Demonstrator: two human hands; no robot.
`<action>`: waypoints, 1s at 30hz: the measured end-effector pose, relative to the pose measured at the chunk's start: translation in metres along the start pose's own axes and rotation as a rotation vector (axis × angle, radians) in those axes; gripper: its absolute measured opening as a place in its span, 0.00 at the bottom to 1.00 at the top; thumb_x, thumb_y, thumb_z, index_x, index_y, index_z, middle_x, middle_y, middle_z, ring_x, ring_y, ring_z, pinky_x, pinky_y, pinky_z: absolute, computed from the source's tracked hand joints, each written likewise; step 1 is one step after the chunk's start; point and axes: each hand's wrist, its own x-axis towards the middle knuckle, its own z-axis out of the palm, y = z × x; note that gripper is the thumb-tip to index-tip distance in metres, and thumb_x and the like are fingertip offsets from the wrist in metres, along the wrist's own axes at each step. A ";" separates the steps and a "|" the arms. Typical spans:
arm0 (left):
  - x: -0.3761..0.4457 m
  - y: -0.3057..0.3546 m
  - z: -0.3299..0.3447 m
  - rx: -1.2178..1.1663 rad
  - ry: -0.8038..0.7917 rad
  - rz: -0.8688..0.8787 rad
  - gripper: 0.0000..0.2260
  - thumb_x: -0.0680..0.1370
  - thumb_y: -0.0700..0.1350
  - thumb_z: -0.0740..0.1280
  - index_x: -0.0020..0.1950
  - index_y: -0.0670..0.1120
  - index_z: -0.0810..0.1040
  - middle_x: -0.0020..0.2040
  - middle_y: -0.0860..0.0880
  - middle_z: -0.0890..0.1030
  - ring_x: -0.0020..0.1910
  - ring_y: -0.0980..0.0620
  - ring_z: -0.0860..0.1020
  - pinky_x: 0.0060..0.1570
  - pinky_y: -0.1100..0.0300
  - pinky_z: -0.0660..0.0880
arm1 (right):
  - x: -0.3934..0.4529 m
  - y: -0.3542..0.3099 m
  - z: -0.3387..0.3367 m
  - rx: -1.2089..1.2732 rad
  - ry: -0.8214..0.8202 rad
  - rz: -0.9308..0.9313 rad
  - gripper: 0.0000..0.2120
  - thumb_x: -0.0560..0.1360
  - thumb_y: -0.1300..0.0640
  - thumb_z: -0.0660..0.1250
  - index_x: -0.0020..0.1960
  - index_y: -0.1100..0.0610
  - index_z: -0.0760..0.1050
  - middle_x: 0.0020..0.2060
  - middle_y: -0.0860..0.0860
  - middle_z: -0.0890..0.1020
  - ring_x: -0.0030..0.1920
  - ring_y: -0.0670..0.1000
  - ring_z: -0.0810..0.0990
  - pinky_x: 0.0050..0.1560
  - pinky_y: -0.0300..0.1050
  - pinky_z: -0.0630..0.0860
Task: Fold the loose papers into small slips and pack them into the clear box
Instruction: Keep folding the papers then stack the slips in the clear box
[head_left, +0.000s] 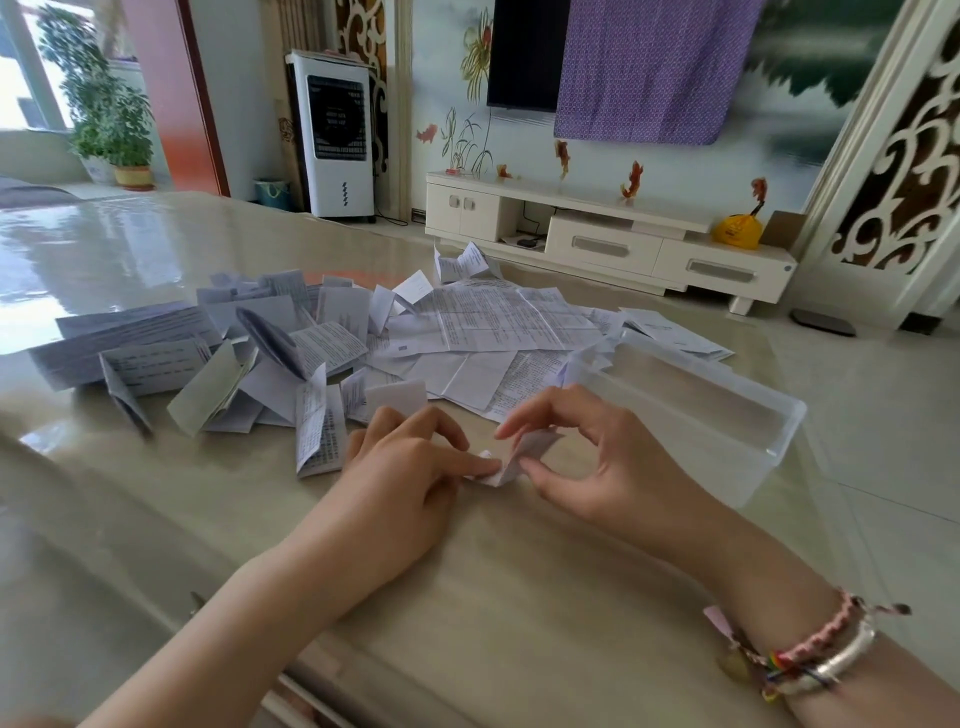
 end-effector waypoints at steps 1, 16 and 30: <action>0.000 0.001 -0.001 -0.006 -0.025 -0.014 0.21 0.77 0.38 0.64 0.54 0.66 0.81 0.53 0.63 0.73 0.50 0.55 0.62 0.51 0.69 0.56 | 0.001 0.000 0.003 0.021 -0.011 0.001 0.14 0.71 0.60 0.71 0.51 0.43 0.77 0.45 0.45 0.80 0.52 0.48 0.79 0.55 0.39 0.73; -0.004 0.003 -0.003 -0.062 0.046 -0.030 0.14 0.76 0.57 0.64 0.61 0.60 0.77 0.52 0.62 0.75 0.51 0.56 0.70 0.54 0.60 0.68 | 0.009 0.013 0.018 -0.270 -0.132 0.246 0.37 0.72 0.37 0.67 0.74 0.46 0.55 0.66 0.41 0.64 0.70 0.43 0.55 0.71 0.43 0.58; -0.003 0.002 -0.003 0.029 -0.061 -0.038 0.13 0.75 0.60 0.65 0.58 0.64 0.80 0.49 0.62 0.70 0.49 0.56 0.63 0.51 0.63 0.63 | 0.006 0.010 0.015 -0.334 -0.084 0.208 0.27 0.76 0.49 0.65 0.71 0.48 0.57 0.64 0.43 0.65 0.67 0.45 0.59 0.68 0.41 0.59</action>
